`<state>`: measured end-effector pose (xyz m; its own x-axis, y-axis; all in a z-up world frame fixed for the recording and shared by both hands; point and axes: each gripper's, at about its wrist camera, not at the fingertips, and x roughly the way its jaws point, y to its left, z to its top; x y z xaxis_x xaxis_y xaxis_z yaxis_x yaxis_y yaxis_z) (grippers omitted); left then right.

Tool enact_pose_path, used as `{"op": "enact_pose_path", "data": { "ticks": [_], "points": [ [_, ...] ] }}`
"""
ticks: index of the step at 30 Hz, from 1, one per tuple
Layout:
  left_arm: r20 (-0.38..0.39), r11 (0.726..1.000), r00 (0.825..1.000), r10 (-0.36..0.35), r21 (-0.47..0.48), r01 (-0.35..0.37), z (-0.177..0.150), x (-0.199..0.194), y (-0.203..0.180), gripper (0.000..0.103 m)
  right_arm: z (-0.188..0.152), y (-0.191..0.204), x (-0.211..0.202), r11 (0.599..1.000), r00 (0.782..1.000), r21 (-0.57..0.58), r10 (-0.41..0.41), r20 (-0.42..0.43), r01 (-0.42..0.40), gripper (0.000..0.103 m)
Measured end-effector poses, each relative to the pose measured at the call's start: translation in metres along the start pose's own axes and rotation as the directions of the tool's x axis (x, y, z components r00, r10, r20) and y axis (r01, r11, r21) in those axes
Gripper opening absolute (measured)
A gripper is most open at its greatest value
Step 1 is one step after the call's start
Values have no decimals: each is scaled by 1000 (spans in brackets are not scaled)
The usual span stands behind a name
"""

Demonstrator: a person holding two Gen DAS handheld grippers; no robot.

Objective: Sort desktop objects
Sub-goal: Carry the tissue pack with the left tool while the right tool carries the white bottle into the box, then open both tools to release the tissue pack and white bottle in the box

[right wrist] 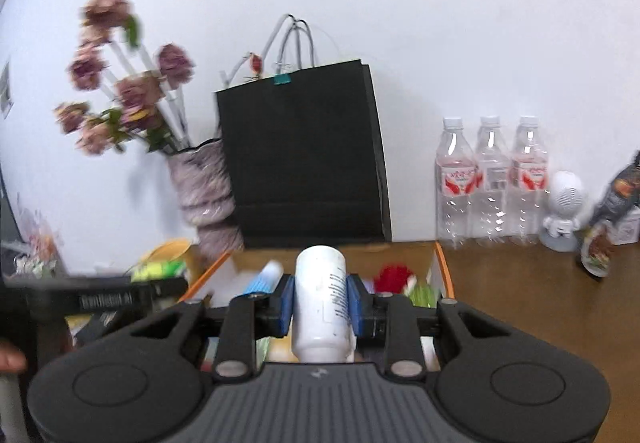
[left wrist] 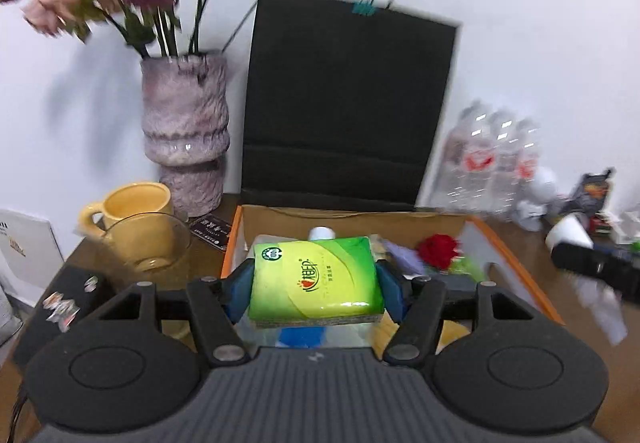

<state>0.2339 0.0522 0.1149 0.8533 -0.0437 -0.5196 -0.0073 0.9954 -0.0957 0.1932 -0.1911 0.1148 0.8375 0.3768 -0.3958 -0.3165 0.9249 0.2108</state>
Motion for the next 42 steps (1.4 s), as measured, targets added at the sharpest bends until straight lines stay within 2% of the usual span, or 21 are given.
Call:
{"op": "enact_pose_path", "data": {
  "ticks": [2, 5, 8, 9, 13, 15, 17, 18, 19, 20, 22, 24, 25, 28, 33, 38, 42],
  "points": [
    [-39, 1000, 999, 23, 1, -23, 2, 32, 0, 65, 8, -8, 37, 999, 999, 36, -5, -31, 6, 26],
    [-123, 996, 991, 61, 65, -53, 3, 69, -1, 65, 12, -17, 90, 997, 996, 78, -17, -83, 24, 26],
    [-149, 992, 984, 95, 97, -81, 5, 91, 3, 65, 13, -22, 134, 995, 990, 94, -20, -140, 33, 26],
    [-148, 993, 984, 94, 91, -82, 8, 97, 4, 65, 13, -22, 145, 995, 988, 95, -23, -154, 38, 26],
    [-174, 998, 985, 15, 57, -6, 17, 111, 5, 65, 9, -27, 188, 992, 975, 99, -53, -217, 76, 26],
    [-178, 998, 984, 4, 63, 7, 17, 115, 1, 66, 5, -30, 202, 989, 964, 115, -58, -260, 90, 27],
    [-170, 996, 985, 43, 85, -28, 17, 118, 1, 67, 3, -33, 207, 984, 951, 136, -65, -303, 111, 29],
    [-171, 995, 983, 59, 90, -44, 17, 119, 4, 67, 3, -36, 204, 983, 954, 149, -60, -294, 108, 34],
    [-175, 994, 982, 69, 92, -54, 17, 119, 9, 67, 4, -37, 201, 981, 957, 159, -59, -285, 108, 47],
    [-190, 996, 980, 59, 83, -44, 18, 119, 14, 67, 6, -38, 197, 980, 958, 162, -66, -278, 115, 61],
    [-210, 998, 978, -2, 60, 15, 19, 116, 21, 74, 9, -36, 191, 981, 961, 151, -77, -267, 121, 67],
    [-215, 997, 975, -61, 39, 71, 21, 113, 25, 88, 11, -30, 187, 988, 957, 114, -69, -280, 105, 74],
    [-209, 997, 976, -57, 40, 67, 22, 110, 25, 90, 12, -27, 186, 991, 954, 95, -65, -292, 97, 82],
    [-207, 997, 977, -53, 35, 62, 25, 106, 24, 102, 13, -20, 183, 994, 942, 51, -73, -328, 94, 86],
    [-244, 997, 968, -65, 11, 70, 28, 106, 26, 102, 20, -26, 181, 987, 899, 46, -118, -422, 151, 93],
    [-281, 997, 956, -80, -10, 80, 30, 106, 27, 102, 17, -31, 178, 982, 855, 15, -156, -495, 188, 93],
    [-333, 992, 936, -114, 11, 124, 23, 111, 19, 102, 11, -30, 176, 982, 831, -15, -166, -531, 187, 93]
  ]
}}
